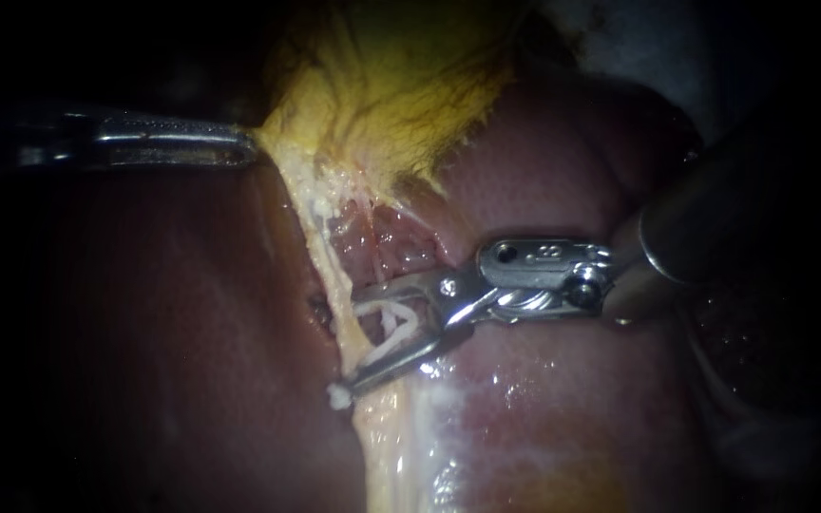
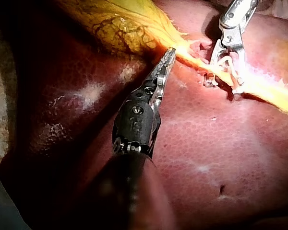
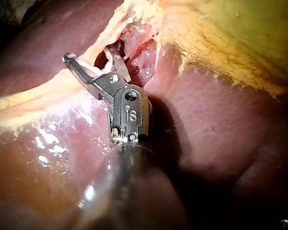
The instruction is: Clipping second clip left tube
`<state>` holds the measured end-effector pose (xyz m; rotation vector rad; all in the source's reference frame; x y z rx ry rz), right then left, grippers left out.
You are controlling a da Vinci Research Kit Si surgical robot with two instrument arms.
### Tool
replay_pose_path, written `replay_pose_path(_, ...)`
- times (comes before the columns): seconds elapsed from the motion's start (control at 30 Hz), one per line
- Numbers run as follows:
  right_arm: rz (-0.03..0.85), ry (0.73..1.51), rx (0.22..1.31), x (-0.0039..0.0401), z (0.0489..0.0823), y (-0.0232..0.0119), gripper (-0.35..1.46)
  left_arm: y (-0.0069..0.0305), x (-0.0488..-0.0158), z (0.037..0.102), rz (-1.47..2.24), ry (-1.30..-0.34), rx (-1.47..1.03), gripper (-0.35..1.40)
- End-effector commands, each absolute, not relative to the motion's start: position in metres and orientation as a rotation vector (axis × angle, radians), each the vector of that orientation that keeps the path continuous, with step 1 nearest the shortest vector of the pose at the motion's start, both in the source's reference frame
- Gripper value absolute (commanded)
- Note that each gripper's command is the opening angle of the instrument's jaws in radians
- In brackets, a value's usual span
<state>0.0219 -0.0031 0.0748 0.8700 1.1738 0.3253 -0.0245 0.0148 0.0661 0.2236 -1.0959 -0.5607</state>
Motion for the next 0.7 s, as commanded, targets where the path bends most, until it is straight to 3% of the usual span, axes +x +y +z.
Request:
replay_pose_path(0.03,0.326,1.181,0.886,0.022,0.0747,-0.0032,0.59,0.0148,-0.0245,0.0661,-0.561,-1.096,0.223,-0.35)
replay_pose_path(0.5,0.312,1.233,1.001,0.0228,0.0726,-0.0049,0.52,0.0148,-0.0245,0.066,-0.562,-1.095,0.224,-0.35)
replay_pose_path(0.7,0.33,1.221,1.016,0.0226,0.0727,-0.0047,0.31,0.0148,-0.0245,0.066,-0.562,-1.095,0.223,-0.35)
